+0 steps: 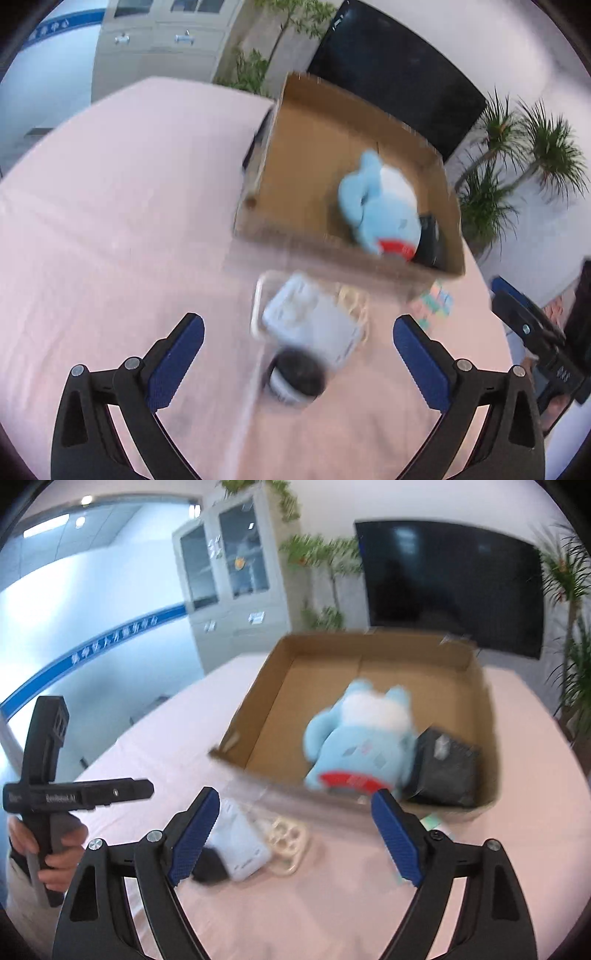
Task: Organize objects
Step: 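Move both grippers to the black dome-shaped object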
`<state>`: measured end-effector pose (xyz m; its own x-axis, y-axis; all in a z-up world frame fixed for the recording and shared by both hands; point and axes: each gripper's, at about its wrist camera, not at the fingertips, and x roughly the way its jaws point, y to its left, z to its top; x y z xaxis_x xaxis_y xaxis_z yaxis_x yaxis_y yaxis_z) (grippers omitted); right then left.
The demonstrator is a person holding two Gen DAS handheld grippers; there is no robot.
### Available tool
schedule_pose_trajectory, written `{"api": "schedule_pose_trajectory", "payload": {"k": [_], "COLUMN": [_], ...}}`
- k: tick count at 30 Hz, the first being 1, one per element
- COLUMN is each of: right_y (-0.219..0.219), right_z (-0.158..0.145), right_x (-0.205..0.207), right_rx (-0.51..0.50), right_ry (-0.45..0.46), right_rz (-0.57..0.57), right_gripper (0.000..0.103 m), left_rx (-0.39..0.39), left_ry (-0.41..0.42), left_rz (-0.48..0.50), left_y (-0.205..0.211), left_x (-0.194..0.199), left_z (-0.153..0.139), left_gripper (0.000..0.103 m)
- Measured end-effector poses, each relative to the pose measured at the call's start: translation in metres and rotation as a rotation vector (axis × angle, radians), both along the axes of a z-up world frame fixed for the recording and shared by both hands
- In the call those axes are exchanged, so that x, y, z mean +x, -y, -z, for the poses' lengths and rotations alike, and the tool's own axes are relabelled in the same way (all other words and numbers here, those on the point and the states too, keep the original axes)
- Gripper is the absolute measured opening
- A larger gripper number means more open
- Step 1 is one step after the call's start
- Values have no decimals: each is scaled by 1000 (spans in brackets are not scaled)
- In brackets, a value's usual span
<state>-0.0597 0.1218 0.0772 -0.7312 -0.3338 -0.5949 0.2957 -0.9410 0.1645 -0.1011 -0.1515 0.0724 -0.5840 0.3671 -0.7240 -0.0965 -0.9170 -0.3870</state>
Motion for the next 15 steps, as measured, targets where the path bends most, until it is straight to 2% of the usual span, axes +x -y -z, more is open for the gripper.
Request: {"api": "schedule_pose_trajectory", "payload": {"k": [4,7,11,12,13,14,15], "right_y": [26,27,20,18,17,19,19], "right_z": [48,78,103,106,108,109,111], "right_x": [-4,-7,-14,-16,-15,-14,-13], "right_rx": [-15,-74,-203,-225,-235,-237,-237], "right_ry": [129,223,347,364,377,384,395], "right_rz": [-60,-71,-82,-81,-76,-75,-75], "right_gripper": [84,84,84,84,84,84,84], "left_rx": [-53,-83,-140,-146,-154,-163,-175], "left_ry": [-5,12,30,40,50,65,67], "left_rz": [147,200,231,240,256,268,275], "left_y": [-21,-37,-55,-58,-61,-65,-67], "left_x": [15,14,4,2,0,-2,-3], "left_z": [37,58,78,81,86,90,92], "left_gripper": [99,94,86,78,65,59,58]}}
